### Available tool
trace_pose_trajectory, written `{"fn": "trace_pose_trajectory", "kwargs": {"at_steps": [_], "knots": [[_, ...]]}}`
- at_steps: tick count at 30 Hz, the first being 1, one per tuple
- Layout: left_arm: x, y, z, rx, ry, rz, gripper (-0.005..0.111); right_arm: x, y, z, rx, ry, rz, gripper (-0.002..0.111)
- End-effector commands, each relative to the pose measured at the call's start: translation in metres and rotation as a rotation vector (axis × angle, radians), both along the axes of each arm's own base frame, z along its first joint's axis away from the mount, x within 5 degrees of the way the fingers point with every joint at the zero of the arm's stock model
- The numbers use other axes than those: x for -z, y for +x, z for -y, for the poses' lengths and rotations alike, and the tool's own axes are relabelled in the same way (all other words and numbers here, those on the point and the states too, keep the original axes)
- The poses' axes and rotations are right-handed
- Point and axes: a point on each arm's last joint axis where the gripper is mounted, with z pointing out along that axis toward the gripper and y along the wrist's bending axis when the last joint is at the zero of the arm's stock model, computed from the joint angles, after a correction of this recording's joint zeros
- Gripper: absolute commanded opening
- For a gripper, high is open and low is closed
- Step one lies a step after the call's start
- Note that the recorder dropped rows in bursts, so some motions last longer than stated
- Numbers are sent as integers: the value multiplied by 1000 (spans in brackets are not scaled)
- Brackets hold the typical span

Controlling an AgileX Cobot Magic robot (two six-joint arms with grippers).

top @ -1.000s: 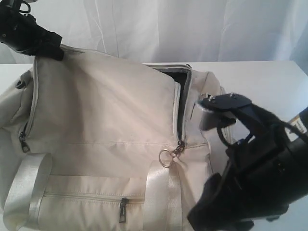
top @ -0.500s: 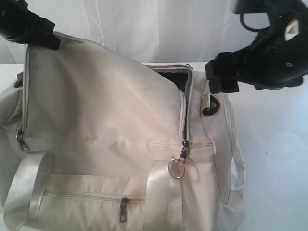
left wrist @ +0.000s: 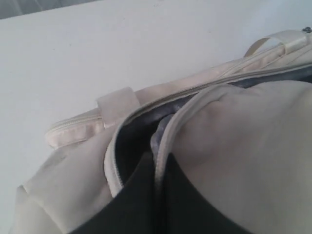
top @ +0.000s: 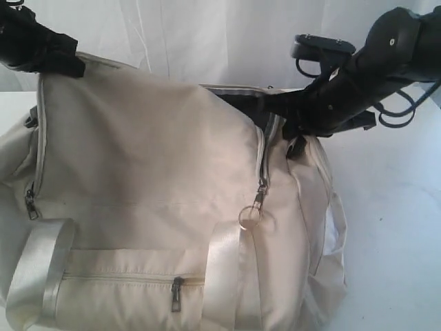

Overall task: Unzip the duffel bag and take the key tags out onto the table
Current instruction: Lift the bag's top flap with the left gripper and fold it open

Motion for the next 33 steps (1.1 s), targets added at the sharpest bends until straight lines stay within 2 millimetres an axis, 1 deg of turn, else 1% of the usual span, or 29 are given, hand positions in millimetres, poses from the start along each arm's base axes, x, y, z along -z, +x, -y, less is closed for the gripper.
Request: {"fn": "trace_pose_trajectory", "kwargs": {"at_steps": [1, 4, 6, 7, 8, 9, 10, 12, 14, 15, 16, 18, 21, 25, 26, 28, 31, 32, 33], "knots": [[-17, 4, 3, 10, -59, 85, 0, -30, 44, 24, 69, 20, 164, 0], [-28, 6, 6, 44, -94, 112, 0, -39, 62, 34, 84, 14, 192, 0], [-34, 3, 11, 99, -121, 91, 0, -42, 68, 34, 86, 15, 192, 0], [-35, 0, 15, 135, -127, 83, 0, -43, 69, 34, 84, 15, 191, 2], [-37, -5, 18, 171, -134, 78, 0, -44, 70, 33, 82, 15, 188, 7], [-36, -9, 24, 217, -135, 65, 0, -45, 70, 33, 82, 17, 192, 12], [-36, -15, 28, 254, -135, 54, 0, -47, 71, 33, 81, 18, 194, 20], [-35, -27, 40, 338, -129, 28, 0, -53, 68, 34, 77, 20, 197, 41], [-36, -43, 52, 425, -119, 16, 0, -64, 63, 36, 68, 12, 211, 64], [-38, -52, 58, 467, -114, 18, 0, -69, 61, 37, 64, 4, 222, 70], [-40, -62, 64, 508, -107, 30, 0, -76, 57, 38, 61, 4, 235, 72], [-43, -85, 73, 586, -100, 32, 0, -89, 49, 41, 64, 9, 254, 71], [-40, -120, 79, 731, -86, -1, 0, -110, 34, 45, 64, 23, 265, 67], [-33, -168, 76, 934, -56, -42, 0, -125, 15, 49, 46, 18, 244, 66], [-30, -175, 73, 958, -38, -41, 0, -127, 12, 50, 43, 17, 240, 66], [-16, -189, 67, 947, 18, -103, 0, -130, 6, 51, 41, 17, 238, 66], [19, -211, 57, 984, 131, -202, 0, -132, 0, 53, 39, 16, 237, 66], [29, -216, 55, 1006, 154, -225, 0, -132, -1, 53, 38, 15, 232, 66], [43, -224, 53, 1051, 174, -249, 0, -132, -2, 53, 34, 16, 229, 66]]}}
